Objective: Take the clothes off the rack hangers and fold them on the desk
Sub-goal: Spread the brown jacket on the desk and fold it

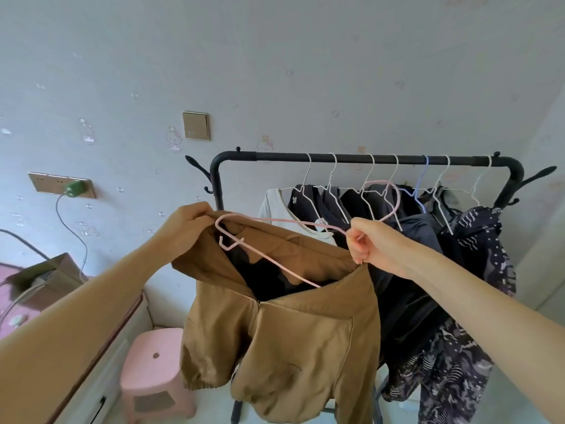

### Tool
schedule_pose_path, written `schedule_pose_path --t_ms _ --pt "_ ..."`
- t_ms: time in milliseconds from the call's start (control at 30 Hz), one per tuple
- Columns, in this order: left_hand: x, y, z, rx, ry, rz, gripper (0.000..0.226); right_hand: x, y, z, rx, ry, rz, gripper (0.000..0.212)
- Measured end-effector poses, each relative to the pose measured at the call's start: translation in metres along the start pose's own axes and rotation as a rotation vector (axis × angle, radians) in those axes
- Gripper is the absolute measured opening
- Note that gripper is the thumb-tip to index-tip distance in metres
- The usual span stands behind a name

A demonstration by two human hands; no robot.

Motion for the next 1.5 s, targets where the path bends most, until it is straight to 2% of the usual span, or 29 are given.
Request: schedule_pose_path --t_ms 167,400,700,867,1000,1267,1500 --pt "-0.016 0.016 -0.013 -0.147 -0.046 -0.167 0.023 0.011 0.012 0.009 0.076 0.019 0.240 0.036" --pt "-0.022 0.043 -0.027 -0.131 -0.057 -0.134 0.016 -0.014 0.042 0.048 0.178 0.065 0.311 0.033" --pt "-0.034 0.023 -0.014 0.028 -0.077 -0.104 0.018 -0.016 0.068 0.106 0.215 0.141 0.144 0.028" --pt "-0.051 0.002 0.009 0.120 -0.109 -0.038 0.016 -0.020 0.072 0.158 0.181 0.135 0.101 0.018" --pt "-0.068 -0.012 0.031 0.174 -0.145 -0.012 0.019 -0.023 0.077 0.205 0.174 0.102 -0.057 0.016" --pt "-0.088 -0.030 0.065 0.197 -0.185 0.022 0.020 0.007 0.088 0.275 0.124 0.133 -0.218 0.031" --pt "-0.096 -0.046 0.081 0.227 -0.210 0.016 0.021 0.028 0.097 0.284 0.081 0.146 -0.279 0.022"
Point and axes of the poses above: each hand's wrist, its own z-axis towards the middle knuckle, its own y-axis out of the palm, x = y × z, the point moved 2 cm from there along z, towards the middle knuckle, and after that the axes turned 15 degrees about -y, right-handed, at the moved point
